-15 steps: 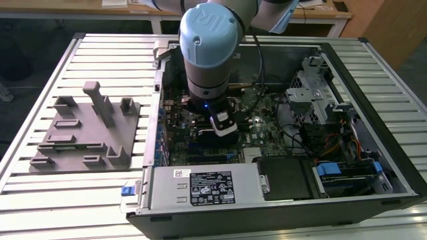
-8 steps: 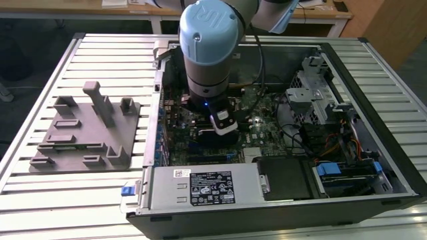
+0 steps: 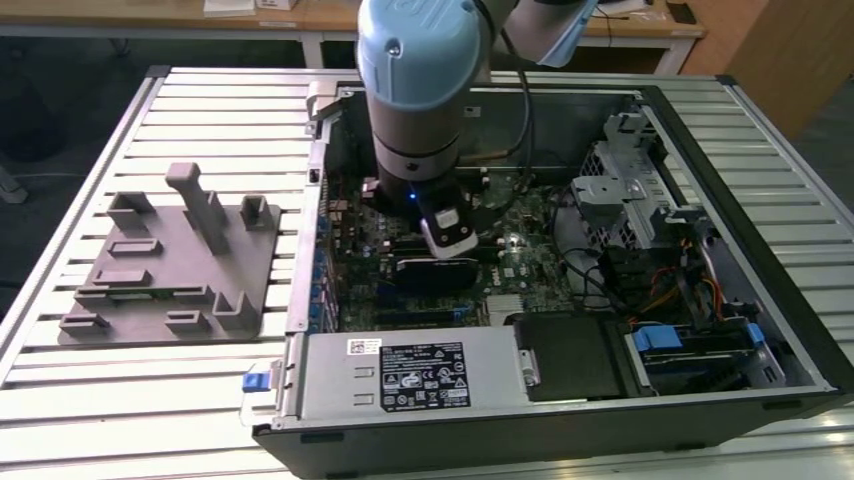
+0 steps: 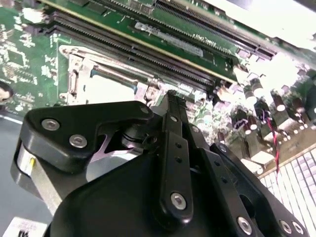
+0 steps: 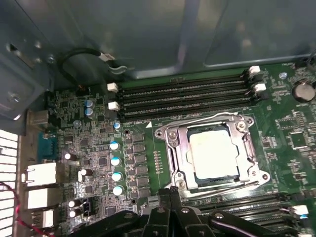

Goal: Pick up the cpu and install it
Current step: 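Install the second cpu locking lever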

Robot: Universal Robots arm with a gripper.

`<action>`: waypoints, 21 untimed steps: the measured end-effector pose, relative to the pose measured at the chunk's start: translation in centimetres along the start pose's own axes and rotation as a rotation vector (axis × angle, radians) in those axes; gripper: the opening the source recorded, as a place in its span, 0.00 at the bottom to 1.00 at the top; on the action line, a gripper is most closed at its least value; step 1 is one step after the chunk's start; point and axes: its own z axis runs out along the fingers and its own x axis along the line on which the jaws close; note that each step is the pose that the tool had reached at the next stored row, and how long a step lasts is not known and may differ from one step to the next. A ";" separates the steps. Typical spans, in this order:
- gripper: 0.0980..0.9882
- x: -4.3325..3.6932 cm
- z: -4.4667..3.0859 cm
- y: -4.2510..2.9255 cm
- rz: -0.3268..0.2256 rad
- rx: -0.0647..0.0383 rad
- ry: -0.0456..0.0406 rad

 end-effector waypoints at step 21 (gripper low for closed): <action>0.01 -1.49 -0.38 1.84 0.005 0.058 -0.0126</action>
